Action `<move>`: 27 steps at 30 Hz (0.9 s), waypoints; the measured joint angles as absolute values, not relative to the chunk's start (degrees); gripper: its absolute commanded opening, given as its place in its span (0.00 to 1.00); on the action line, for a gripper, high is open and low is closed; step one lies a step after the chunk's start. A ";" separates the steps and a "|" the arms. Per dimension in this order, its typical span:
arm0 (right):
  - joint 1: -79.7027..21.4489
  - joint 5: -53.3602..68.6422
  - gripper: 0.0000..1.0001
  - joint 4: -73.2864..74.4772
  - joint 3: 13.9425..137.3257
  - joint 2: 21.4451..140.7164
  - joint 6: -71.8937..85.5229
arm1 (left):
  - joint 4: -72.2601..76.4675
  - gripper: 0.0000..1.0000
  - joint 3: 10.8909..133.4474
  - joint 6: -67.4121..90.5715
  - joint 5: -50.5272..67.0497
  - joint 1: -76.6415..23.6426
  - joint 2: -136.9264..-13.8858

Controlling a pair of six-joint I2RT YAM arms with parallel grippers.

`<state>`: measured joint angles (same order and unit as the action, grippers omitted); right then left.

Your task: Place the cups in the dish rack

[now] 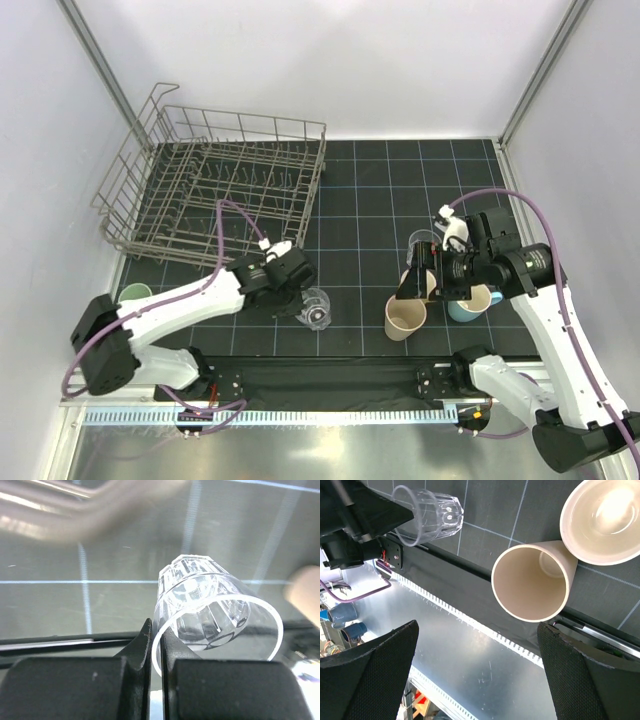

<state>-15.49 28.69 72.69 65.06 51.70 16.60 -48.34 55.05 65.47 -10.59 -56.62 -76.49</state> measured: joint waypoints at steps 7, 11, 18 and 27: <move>-16.34 31.27 1.00 72.01 67.07 53.08 16.62 | -40.40 0.00 52.34 64.93 -8.36 -56.66 -63.22; -16.73 36.34 1.00 69.52 69.71 54.39 17.85 | -32.34 0.01 52.21 63.96 -8.10 -56.60 -56.97; -17.21 46.83 1.00 52.34 73.63 54.11 29.98 | -13.23 0.00 51.72 65.63 -4.14 -53.15 -52.05; -17.45 52.66 1.00 22.76 72.49 54.19 51.35 | 10.22 0.00 47.90 73.38 1.93 -47.90 -52.03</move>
